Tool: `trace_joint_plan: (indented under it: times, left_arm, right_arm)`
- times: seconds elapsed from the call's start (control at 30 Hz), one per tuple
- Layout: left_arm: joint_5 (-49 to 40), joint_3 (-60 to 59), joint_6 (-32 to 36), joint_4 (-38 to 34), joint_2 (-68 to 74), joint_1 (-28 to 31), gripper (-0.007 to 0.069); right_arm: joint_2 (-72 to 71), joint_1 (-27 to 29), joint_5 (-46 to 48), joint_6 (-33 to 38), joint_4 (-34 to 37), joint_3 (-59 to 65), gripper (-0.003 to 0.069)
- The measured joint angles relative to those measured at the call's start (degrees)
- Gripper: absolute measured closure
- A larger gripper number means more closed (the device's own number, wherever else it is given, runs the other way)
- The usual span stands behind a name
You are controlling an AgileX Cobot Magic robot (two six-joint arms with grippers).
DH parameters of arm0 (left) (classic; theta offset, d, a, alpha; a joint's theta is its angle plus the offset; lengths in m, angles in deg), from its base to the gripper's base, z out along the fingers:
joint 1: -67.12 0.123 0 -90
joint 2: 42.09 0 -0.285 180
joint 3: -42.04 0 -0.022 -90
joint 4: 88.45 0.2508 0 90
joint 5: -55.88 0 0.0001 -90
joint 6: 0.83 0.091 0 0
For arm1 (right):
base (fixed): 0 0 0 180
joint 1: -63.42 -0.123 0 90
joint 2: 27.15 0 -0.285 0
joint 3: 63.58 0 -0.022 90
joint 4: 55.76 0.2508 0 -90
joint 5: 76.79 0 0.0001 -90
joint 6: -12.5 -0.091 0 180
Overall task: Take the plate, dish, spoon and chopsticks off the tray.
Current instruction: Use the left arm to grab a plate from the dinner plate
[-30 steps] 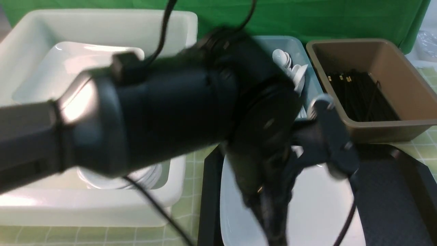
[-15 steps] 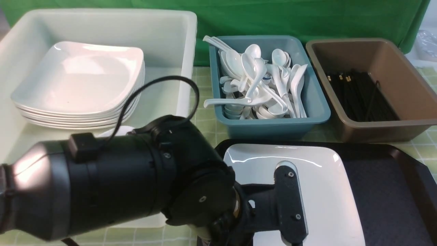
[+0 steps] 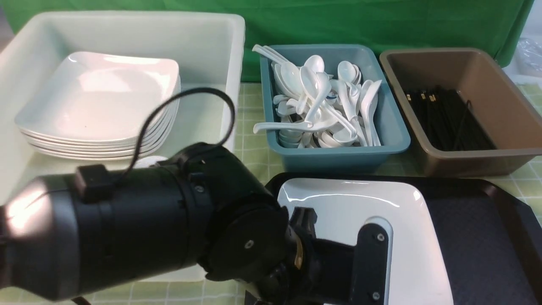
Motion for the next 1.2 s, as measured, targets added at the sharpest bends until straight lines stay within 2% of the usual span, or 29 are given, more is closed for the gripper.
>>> trace_joint_plan:
  times: [0.1, 0.13, 0.17, 0.2, 0.27, 0.33, 0.47, 0.6, 0.9, 1.2]
  left_arm:
    - [-1.39, 0.0, 0.75, -0.18, 1.52, 0.0, 0.0325]
    - [-1.54, 0.0, 0.8, -0.18, 1.63, 0.0, 0.0315]
    - [-2.84, -0.53, 0.81, 0.09, 2.23, 0.0, 0.0241]
    - [-2.84, -1.19, 0.86, 1.03, 2.36, 0.0, 0.0205]
    - [-1.96, -2.77, 0.93, 2.96, 2.49, 0.0, 0.0171]
    - [-0.99, -3.6, 0.95, 3.73, 2.49, 0.0, 0.0163]
    - [6.64, -6.96, 0.95, 4.73, 3.21, 0.0, 0.0156]
    - [11.67, -7.21, 0.56, 5.08, 3.8, 0.0, 0.0179]
    - [12.67, -7.21, 1.07, 5.86, 7.07, 0.0, 0.0198]
    - [15.79, -7.21, -1.94, 11.62, 10.03, 0.0, 0.0203]
  right_arm:
    - [0.0, 0.0, -0.13, 0.0, 0.0, 0.0, 0.0629]
    - [0.0, 0.0, -0.13, 0.0, 0.0, 0.0, 0.0629]
    - [0.0, 0.0, -0.13, 0.0, 0.01, 0.0, 0.0628]
    - [0.0, 0.0, -0.13, 0.0, 0.01, 0.0, 0.0627]
    - [0.0, 0.0, -0.13, 0.26, 0.01, 0.0, 0.0625]
    - [0.0, 0.0, -0.13, 0.42, 0.06, 0.0, 0.0624]
    - [0.0, 0.0, -0.14, 0.79, 0.06, 0.0, 0.0624]
    - [0.0, 0.0, -0.21, 1.42, 0.06, 0.0, 0.0623]
    - [0.0, 0.0, -0.21, 1.51, 0.06, 0.0, 0.0622]
    - [0.0, 0.0, -0.21, 1.51, 0.06, 0.0, 0.0617]
